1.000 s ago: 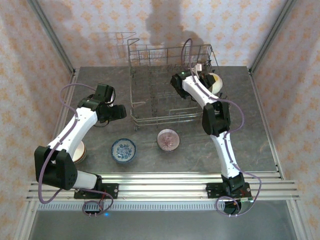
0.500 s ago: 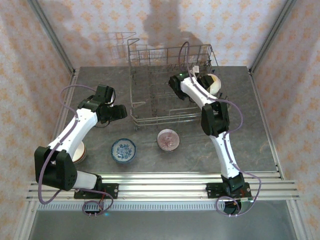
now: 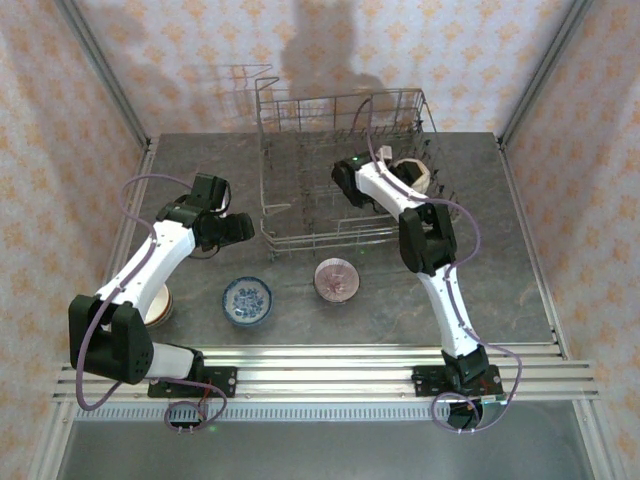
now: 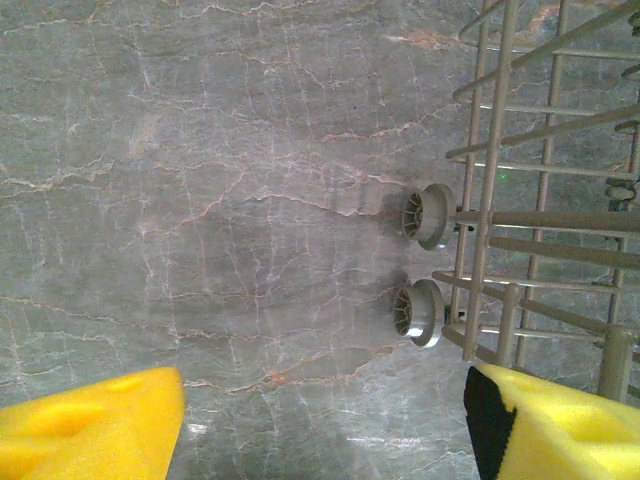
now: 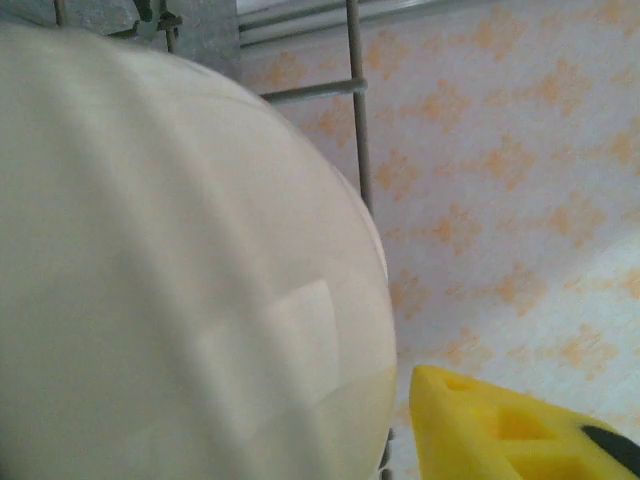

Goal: Load the bowls into the dish rack

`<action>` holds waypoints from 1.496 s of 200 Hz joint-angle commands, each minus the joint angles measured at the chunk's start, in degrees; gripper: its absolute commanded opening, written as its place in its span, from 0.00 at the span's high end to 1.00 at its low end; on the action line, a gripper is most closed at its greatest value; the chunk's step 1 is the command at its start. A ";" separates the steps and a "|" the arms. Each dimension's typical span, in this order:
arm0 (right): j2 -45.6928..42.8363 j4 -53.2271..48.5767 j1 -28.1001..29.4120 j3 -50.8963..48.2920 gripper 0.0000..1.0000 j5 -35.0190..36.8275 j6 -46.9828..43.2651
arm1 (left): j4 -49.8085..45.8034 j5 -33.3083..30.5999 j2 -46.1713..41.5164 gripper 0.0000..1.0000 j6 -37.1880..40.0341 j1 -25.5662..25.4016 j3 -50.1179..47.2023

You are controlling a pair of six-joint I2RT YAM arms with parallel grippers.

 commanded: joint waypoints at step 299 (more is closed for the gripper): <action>-13.95 11.80 -5.33 -3.66 0.18 -47.47 -19.70 | -3.10 -2.56 -5.94 0.22 -4.20 -5.27 -0.51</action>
